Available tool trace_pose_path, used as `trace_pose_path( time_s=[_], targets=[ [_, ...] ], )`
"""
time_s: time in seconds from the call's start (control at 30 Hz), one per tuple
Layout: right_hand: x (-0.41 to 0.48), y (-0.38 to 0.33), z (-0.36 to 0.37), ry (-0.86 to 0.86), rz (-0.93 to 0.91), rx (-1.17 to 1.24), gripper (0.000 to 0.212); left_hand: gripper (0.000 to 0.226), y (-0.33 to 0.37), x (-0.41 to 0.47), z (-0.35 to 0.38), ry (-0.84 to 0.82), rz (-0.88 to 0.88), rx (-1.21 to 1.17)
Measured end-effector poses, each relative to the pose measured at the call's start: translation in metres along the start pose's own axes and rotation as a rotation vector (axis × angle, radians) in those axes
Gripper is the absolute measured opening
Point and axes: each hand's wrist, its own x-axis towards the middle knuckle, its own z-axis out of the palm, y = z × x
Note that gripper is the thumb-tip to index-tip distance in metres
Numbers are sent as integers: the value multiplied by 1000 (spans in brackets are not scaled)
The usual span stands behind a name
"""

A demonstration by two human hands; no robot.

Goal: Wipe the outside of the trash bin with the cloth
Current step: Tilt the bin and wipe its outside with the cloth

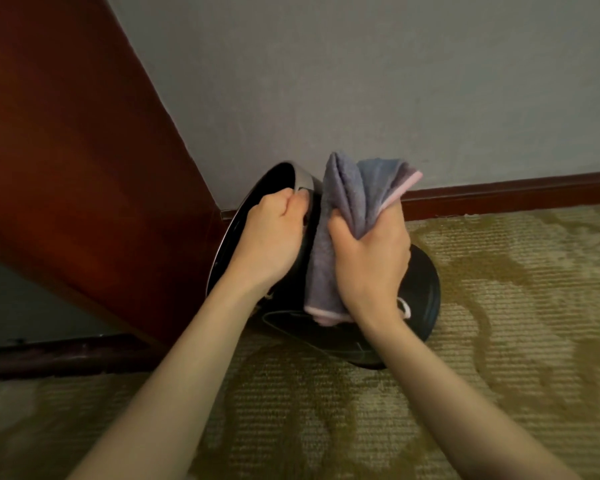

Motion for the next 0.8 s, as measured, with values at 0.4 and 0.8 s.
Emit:
trace_pose_path(
  time_s=[0.4, 0.8],
  targets=[
    [-4, 3, -7, 24, 26, 92, 36, 41, 7, -4, 10, 2, 28, 14],
    [102, -1, 22, -283, 160, -170, 42, 38, 0, -11, 8, -3, 82, 62]
  ],
)
